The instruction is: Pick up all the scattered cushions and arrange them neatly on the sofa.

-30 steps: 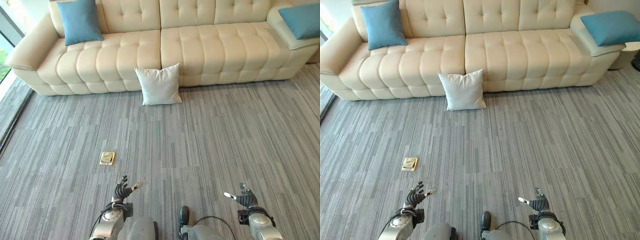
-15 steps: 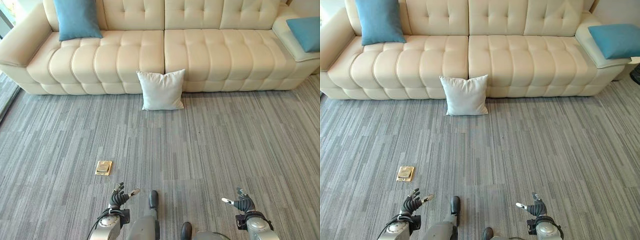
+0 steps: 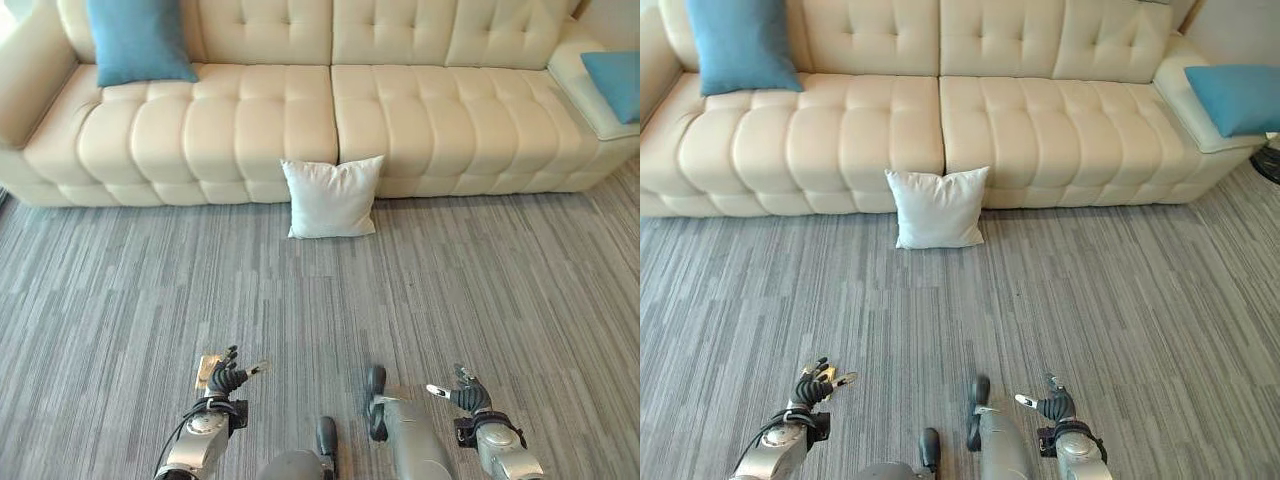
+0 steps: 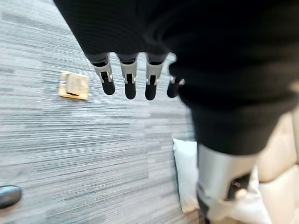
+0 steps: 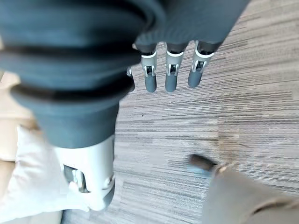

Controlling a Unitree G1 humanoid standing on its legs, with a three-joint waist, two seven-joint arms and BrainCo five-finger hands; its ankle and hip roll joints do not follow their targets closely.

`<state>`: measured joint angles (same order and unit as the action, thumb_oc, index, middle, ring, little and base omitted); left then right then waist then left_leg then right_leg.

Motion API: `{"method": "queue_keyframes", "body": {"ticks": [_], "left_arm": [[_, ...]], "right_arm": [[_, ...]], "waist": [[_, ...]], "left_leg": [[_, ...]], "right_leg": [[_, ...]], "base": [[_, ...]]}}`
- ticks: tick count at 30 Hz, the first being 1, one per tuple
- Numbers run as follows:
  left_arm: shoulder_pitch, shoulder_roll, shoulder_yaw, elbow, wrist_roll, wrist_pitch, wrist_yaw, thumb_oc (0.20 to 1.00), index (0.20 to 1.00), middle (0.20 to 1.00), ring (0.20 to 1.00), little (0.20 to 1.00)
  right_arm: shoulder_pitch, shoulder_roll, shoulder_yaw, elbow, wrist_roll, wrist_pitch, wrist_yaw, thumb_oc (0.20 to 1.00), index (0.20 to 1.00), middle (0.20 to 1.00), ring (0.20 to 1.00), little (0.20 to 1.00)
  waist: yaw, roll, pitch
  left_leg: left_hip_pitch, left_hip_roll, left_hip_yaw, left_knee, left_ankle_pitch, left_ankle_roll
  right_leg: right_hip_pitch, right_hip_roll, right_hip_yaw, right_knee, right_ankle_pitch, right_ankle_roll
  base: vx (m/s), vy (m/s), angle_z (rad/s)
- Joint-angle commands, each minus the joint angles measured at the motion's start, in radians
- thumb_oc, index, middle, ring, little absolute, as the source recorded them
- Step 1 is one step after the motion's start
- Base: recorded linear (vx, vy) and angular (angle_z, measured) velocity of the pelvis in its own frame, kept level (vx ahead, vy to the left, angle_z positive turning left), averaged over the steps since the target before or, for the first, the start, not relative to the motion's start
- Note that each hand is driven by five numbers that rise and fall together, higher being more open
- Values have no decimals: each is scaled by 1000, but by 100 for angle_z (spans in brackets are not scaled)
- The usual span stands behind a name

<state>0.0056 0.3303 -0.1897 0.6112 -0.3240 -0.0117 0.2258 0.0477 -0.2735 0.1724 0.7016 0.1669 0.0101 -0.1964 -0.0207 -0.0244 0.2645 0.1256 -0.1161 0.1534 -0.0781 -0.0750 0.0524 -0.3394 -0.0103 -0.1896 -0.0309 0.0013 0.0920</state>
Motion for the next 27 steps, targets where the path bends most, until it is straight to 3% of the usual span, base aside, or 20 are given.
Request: {"method": "queue_keyframes", "body": {"ticks": [1, 2, 3, 5, 7, 8, 10, 11, 13, 15, 17, 20, 22, 24, 25, 27], "left_arm": [[5, 9, 22, -43, 46, -37, -15, 1000, 1000, 1000, 1000, 1000], [22, -14, 19, -25, 23, -37, -18, 1000, 1000, 1000, 1000, 1000], [27, -21, 21, -27, 12, -36, -19, 1000, 1000, 1000, 1000, 1000], [32, -23, 20, -29, 16, -36, -23, 1000, 1000, 1000, 1000, 1000], [42, -32, 13, -27, 10, -36, -23, 1000, 1000, 1000, 1000, 1000], [40, -36, 10, -23, 3, -34, -25, 1000, 1000, 1000, 1000, 1000], [46, -42, 5, -19, 4, -29, -26, 1000, 1000, 1000, 1000, 1000], [52, -43, -1, -21, 9, -25, -27, 1000, 1000, 1000, 1000, 1000], [57, -46, -5, -18, 15, -23, -23, 1000, 1000, 1000, 1000, 1000], [63, -48, -11, -21, 21, -20, -20, 1000, 1000, 1000, 1000, 1000], [64, -47, -11, -13, 30, -16, -20, 1000, 1000, 1000, 1000, 1000], [72, -41, 2, -6, 35, -10, -21, 1000, 1000, 1000, 1000, 1000], [78, -40, 5, -6, 32, -9, -24, 1000, 1000, 1000, 1000, 1000], [80, -40, 5, 11, 34, -10, -24, 1000, 1000, 1000, 1000, 1000], [76, -35, 6, 23, 37, -10, -21, 1000, 1000, 1000, 1000, 1000], [75, -31, 6, 23, 39, -10, -19, 1000, 1000, 1000, 1000, 1000]], "right_arm": [[-21, -44, -31, 1, -31, -10, -8, 1000, 1000, 1000, 1000, 1000], [-11, -62, -38, 12, -18, -16, -3, 1000, 1000, 1000, 1000, 1000], [-7, -66, -45, 5, -4, -22, 0, 1000, 1000, 1000, 1000, 1000], [-3, -72, -51, -3, 2, -25, 2, 1000, 1000, 1000, 1000, 1000], [-3, -88, -55, -10, 12, -31, -2, 1000, 1000, 1000, 1000, 1000], [-6, -93, -56, -4, 11, -27, -6, 1000, 1000, 1000, 1000, 1000], [-9, -99, -57, -8, 14, -26, -9, 1000, 1000, 1000, 1000, 1000], [-9, -103, -51, -9, 9, -24, -10, 1000, 1000, 1000, 1000, 1000], [-6, -102, -43, -11, 5, -23, -11, 1000, 1000, 1000, 1000, 1000], [-1, -101, -38, -14, 0, -23, -13, 1000, 1000, 1000, 1000, 1000], [0, -100, -32, -9, -5, -23, -13, 1000, 1000, 1000, 1000, 1000], [-1, -95, -26, 6, -14, -16, -4, 1000, 1000, 1000, 1000, 1000], [3, -92, -24, 4, -22, -13, 2, 1000, 1000, 1000, 1000, 1000], [8, -83, -20, 3, -35, -10, 8, 1000, 1000, 1000, 1000, 1000], [9, -63, -16, 8, -31, -13, 15, 1000, 1000, 1000, 1000, 1000], [6, -55, -9, 11, -33, -13, 17, 1000, 1000, 1000, 1000, 1000]], "waist": [[-13, -10, -5], [-30, 18, -35], [-36, 28, -38], [-35, 30, -38], [-29, 35, -23], [-22, 32, -10], [-14, 16, 0], [-11, 14, -1], [-10, 20, -4], [-11, 30, -7], [-8, 32, -7], [-2, 29, -18], [3, 26, -28], [6, 13, -51], [2, -2, -65], [7, -7, -66]], "left_leg": [[68, 113, -26, 34, -52, -60], [78, 156, -40, 151, 12, -100], [65, 169, -48, 215, 53, -120], [44, 169, -55, 268, 83, -129], [-28, 168, -73, 461, 151, -148], [-79, 171, -67, 501, 139, -138], [-165, 146, -61, 427, 55, -104], [-194, 122, -69, 305, 22, -90], [-213, 112, -99, 186, 61, -93], [-245, 108, -120, 62, 151, -105], [-254, 104, -122, -9, 186, -118], [-281, 109, -110, -9, 203, -134], [-260, 110, -102, -9, 196, -124], [-234, 97, -96, -9, 194, -100], [-202, 87, -81, -9, 166, -71], [-188, 86, -70, -9, 152, -59]], "right_leg": [[171, -38, 29, -32, 46, 43], [214, -20, 2, 28, 24, -11], [234, -12, -4, 33, 5, -29], [251, -8, -8, 33, -12, -41], [306, 4, 1, 31, -52, -75], [334, 1, 4, 34, -79, -88], [378, -20, 11, 27, -98, -84], [397, -25, 14, 27, -110, -78], [416, -19, 14, 24, -121, -80], [445, -8, 10, 13, -129, -83], [472, 0, 17, 7, -139, -81], [519, 3, 36, 4, -157, -72], [534, 2, 49, 8, -167, -67], [554, -23, 55, 39, -186, -48], [535, -46, 65, 126, -172, -23], [505, -55, 73, 187, -162, -12]], "base": [[1131, -507, 35], [1125, -571, 51], [795, -467, 27], [296, -221, 44], [489, -356, 17], [452, -302, -47], [408, -185, -43], [344, -52, -32], [309, -21, -41], [287, 17, -37], [252, 40, -47], [389, 140, -48], [284, 132, -15], [508, 331, 16], [492, 344, 17], [235, 193, -18]]}}
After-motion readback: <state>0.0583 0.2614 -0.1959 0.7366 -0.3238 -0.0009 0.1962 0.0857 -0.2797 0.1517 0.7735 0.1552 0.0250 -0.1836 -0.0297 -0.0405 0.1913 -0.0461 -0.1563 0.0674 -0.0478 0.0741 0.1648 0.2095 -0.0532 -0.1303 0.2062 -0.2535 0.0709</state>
